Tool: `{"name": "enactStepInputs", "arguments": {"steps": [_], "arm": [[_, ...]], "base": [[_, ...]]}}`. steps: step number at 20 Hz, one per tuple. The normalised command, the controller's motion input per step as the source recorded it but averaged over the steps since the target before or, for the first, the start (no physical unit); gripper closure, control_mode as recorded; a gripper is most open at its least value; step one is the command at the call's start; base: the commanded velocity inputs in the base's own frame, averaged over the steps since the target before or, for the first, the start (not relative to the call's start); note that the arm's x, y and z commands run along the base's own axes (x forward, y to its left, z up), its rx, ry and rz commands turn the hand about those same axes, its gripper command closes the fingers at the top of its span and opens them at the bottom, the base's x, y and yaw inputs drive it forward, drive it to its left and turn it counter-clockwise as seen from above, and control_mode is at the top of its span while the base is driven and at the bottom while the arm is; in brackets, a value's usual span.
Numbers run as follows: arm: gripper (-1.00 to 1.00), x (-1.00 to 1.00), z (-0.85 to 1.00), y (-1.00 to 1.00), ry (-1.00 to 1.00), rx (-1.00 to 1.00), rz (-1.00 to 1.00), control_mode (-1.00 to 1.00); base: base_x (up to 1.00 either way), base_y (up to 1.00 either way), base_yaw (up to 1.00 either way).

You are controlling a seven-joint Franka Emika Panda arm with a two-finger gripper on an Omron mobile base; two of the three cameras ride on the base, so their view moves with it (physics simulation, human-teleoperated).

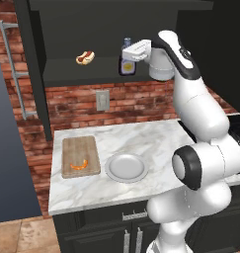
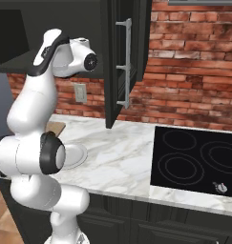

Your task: Pick the shrimp from the plate and place it on the cutting board. Then pick the condiment bottle from the cabinet and place it next to the cutting board.

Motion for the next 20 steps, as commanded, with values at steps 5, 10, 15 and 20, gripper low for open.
{"name": "enactStepInputs", "arguments": {"steps": [5, 10, 15, 20], "arm": [[1.0, -0.57, 0.0, 0.02, 0.0, 0.0, 0.0, -1.0], [1.0, -0.6, 0.0, 0.03, 0.0, 0.0, 0.0, -1.0], [1.0, -0.64, 0.0, 0.04, 0.0, 0.0, 0.0, -1.0], [1.0, -0.65, 0.0, 0.0, 0.02, 0.0, 0.0, -1.0]], "base": [[0.0, 0.0, 0.0], [0.0, 0.0, 0.0], [0.0, 0.0, 0.0], [0.0, 0.0, 0.0]]}}
